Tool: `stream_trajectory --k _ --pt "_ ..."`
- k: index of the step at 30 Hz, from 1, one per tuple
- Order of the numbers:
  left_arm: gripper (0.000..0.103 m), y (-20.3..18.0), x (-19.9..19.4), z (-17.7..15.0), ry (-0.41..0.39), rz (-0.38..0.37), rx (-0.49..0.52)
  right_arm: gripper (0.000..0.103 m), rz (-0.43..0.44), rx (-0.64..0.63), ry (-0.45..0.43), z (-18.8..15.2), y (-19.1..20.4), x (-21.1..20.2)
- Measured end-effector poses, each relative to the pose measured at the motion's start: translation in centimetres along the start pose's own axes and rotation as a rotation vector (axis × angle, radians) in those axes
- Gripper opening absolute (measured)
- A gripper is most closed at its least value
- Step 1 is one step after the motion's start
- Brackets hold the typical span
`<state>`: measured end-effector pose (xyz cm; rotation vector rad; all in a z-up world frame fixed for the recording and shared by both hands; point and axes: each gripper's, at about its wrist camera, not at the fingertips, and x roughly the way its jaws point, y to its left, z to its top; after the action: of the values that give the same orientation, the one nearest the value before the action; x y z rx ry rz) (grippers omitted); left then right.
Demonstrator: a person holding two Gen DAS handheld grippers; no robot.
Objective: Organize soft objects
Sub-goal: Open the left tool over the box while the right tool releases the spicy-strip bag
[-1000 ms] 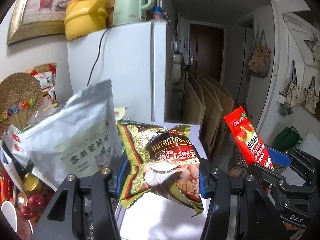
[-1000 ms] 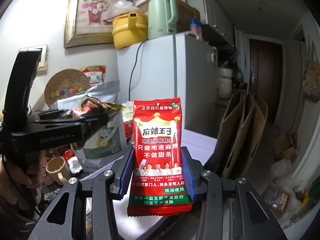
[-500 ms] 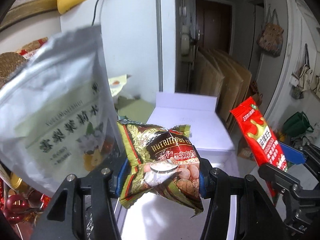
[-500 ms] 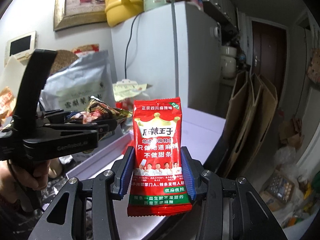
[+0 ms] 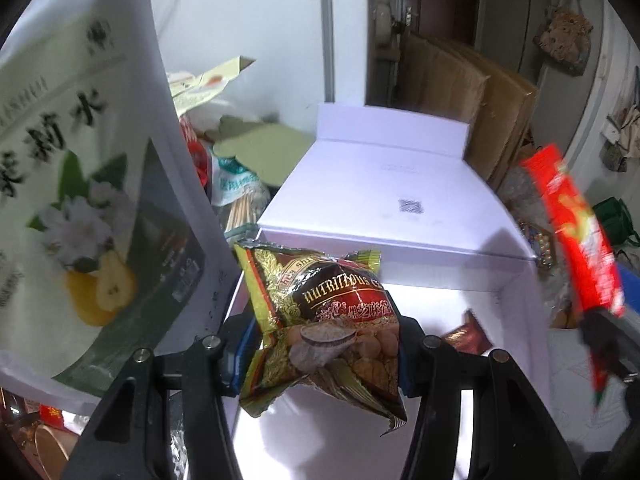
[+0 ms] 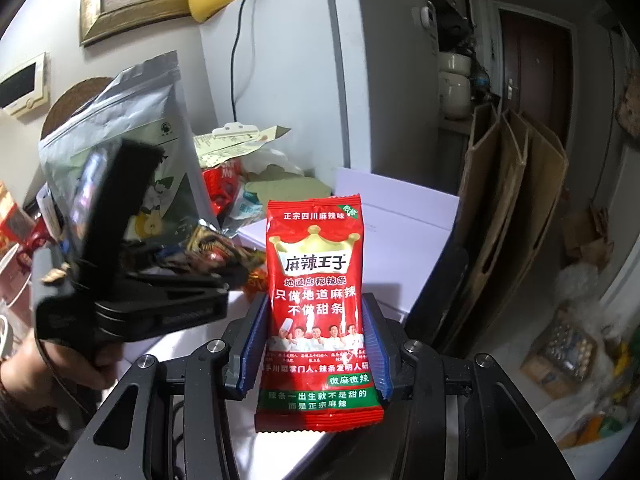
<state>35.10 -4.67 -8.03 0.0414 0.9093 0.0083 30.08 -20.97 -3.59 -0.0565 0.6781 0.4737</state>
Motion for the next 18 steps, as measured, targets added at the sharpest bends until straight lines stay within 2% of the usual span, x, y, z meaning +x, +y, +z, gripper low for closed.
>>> stream_trajectory --k 4,9,11,12,13,18 --pt "0.053 0.1 1.3 0.0 0.025 0.035 0.001 0.045 -0.009 -0.005 0.001 0.5 -0.1 0.4" --pt "0.055 0.3 1.9 0.3 0.058 0.0 -0.018 0.045 -0.006 -0.019 0.015 0.9 -0.1 1.3" --pt "0.065 0.4 1.7 0.5 0.055 0.009 -0.027 0.045 -0.009 -0.026 0.017 1.1 -0.1 1.6" --pt "0.075 0.4 1.3 0.7 0.038 0.025 -0.029 0.045 -0.009 -0.033 0.02 1.2 0.0 1.7" --pt "0.079 0.4 0.9 0.8 0.018 0.039 -0.026 0.045 -0.008 -0.037 0.022 1.3 0.1 1.8" --pt "0.079 0.3 -1.5 1.2 -0.041 0.066 -0.02 0.045 -0.01 -0.055 0.034 1.5 0.4 2.3"
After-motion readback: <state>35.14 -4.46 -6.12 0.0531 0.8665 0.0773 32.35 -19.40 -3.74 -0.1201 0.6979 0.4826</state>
